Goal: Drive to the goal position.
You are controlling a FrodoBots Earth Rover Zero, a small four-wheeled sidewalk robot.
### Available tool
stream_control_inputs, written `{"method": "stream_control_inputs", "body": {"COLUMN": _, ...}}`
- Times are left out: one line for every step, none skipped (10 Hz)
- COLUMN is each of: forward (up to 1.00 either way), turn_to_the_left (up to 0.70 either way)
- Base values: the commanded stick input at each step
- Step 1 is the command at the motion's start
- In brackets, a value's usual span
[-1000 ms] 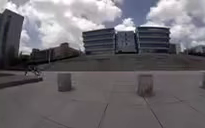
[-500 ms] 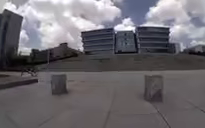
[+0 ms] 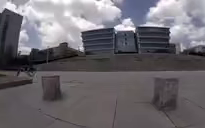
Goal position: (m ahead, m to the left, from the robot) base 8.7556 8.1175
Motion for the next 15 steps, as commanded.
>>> {"method": "stream_control_inputs", "body": {"forward": 0.7, "turn_to_the_left": 0.0}}
{"method": "stream_control_inputs", "body": {"forward": 0.7, "turn_to_the_left": 0.0}}
{"method": "stream_control_inputs", "body": {"forward": 0.7, "turn_to_the_left": 0.0}}
{"method": "stream_control_inputs", "body": {"forward": 0.7, "turn_to_the_left": 0.0}}
{"method": "stream_control_inputs", "body": {"forward": 0.7, "turn_to_the_left": 0.0}}
{"method": "stream_control_inputs", "body": {"forward": 0.7, "turn_to_the_left": 0.0}}
{"method": "stream_control_inputs", "body": {"forward": 0.7, "turn_to_the_left": 0.0}}
{"method": "stream_control_inputs", "body": {"forward": 0.7, "turn_to_the_left": 0.0}}
{"method": "stream_control_inputs", "body": {"forward": 0.7, "turn_to_the_left": 0.0}}
{"method": "stream_control_inputs", "body": {"forward": 0.7, "turn_to_the_left": 0.0}}
{"method": "stream_control_inputs", "body": {"forward": 0.7, "turn_to_the_left": 0.0}}
{"method": "stream_control_inputs", "body": {"forward": 0.7, "turn_to_the_left": 0.0}}
{"method": "stream_control_inputs", "body": {"forward": 0.7, "turn_to_the_left": 0.0}}
{"method": "stream_control_inputs", "body": {"forward": 0.7, "turn_to_the_left": 0.0}}
{"method": "stream_control_inputs", "body": {"forward": 0.7, "turn_to_the_left": 0.0}}
